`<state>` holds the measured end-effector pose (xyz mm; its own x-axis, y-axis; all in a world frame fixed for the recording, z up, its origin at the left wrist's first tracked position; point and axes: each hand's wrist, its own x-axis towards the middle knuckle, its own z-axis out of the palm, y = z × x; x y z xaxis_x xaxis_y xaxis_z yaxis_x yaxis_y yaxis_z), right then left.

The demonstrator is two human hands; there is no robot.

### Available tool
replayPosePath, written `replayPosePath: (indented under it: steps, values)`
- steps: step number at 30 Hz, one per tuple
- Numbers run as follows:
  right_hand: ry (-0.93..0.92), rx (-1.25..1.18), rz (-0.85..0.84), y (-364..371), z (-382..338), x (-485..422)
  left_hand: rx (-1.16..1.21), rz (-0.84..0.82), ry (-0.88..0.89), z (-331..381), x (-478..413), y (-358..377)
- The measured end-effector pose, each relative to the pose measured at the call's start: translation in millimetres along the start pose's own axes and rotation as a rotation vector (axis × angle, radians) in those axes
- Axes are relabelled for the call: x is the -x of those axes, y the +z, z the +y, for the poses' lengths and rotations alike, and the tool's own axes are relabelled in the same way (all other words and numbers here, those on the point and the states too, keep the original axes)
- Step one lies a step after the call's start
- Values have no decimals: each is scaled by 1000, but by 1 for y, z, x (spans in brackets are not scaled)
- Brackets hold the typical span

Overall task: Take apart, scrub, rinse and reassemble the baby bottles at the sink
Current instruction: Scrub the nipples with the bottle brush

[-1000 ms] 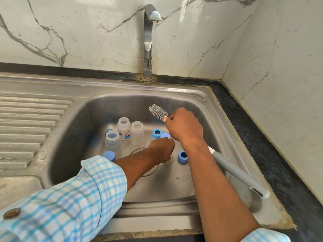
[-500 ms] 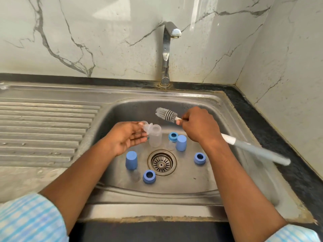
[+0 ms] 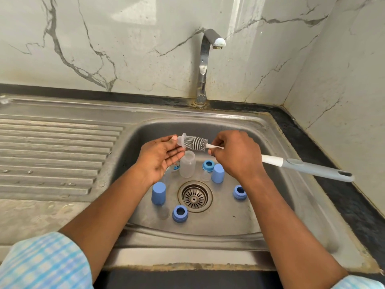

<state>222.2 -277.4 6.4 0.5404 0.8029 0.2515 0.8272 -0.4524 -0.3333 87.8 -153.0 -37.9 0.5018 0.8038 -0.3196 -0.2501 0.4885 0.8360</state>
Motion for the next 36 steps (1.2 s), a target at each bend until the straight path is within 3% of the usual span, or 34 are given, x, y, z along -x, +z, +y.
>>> replayPosePath:
  steps: [12,20,25,29,36]
  values:
    - [-143,102,-14,-3,-12,9,55,-55,-21,-3,4,0]
    - [-103,-136,-233,-10,-6,6,151,-255,83,5,11,6]
    - [-77,-263,-225,-4,-6,7,239,-382,105,9,14,7]
    - [-118,-213,-210,-7,-4,6,215,-268,79,6,11,9]
    - [-176,68,-33,-6,-12,2,157,-50,15,1,9,8]
